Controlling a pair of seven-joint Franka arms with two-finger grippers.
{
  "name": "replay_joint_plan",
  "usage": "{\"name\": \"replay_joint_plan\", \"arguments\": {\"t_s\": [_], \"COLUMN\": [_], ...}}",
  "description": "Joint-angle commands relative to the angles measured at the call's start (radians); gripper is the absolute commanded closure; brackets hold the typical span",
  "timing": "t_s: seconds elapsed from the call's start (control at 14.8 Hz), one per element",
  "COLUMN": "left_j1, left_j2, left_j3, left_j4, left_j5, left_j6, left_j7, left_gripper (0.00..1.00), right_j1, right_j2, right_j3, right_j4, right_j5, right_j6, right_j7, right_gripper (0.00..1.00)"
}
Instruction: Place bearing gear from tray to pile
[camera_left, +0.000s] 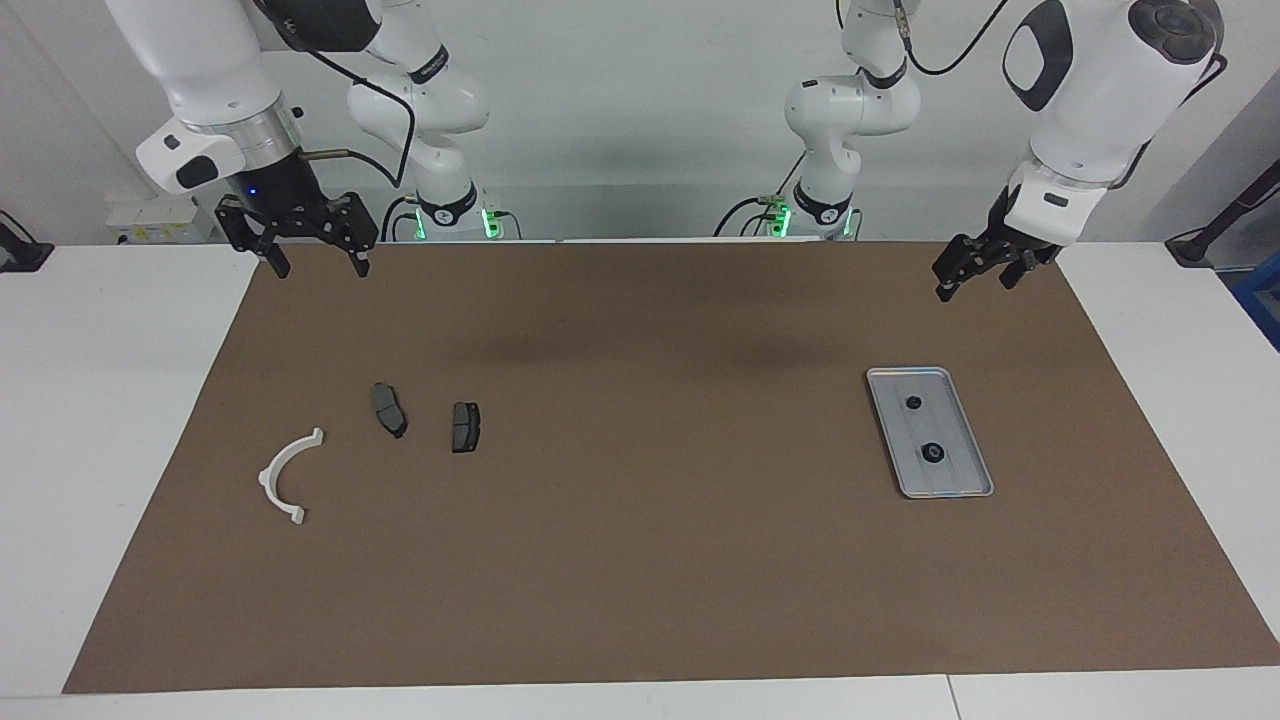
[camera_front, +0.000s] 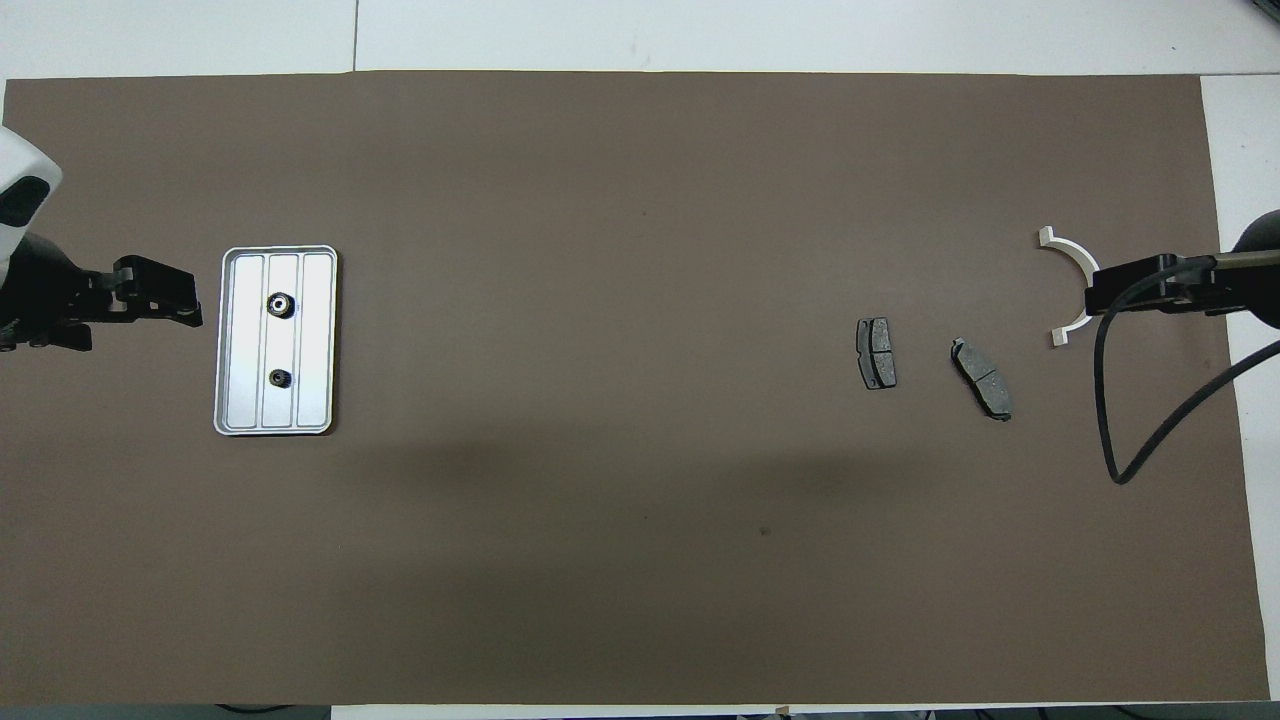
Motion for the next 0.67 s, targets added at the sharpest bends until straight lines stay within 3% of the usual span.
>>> {"name": "replay_joint_plan", "arguments": {"t_s": [0.0, 0.61], "left_j1": [0.002, -0.003], "left_j2": [-0.016, -0.028], "left_j3": [0.004, 0.009], "left_j4": [-0.007, -0.023], "left_j5": [-0.004, -0.004], "left_j6": [0.013, 0.001], "left_j7": [0.01, -0.007], "left_gripper": [0.0, 0.0], "right_j1": [-0.009, -0.013], "right_j2": [-0.014, -0.014], "right_j3": [0.005, 0.002], "right_j4": [-0.006, -0.006], "right_j5": [0.003, 0.003], "right_j6": [-0.014, -0.013], "right_j7": [-0.021, -0.021], "right_gripper": [0.0, 0.0]}}
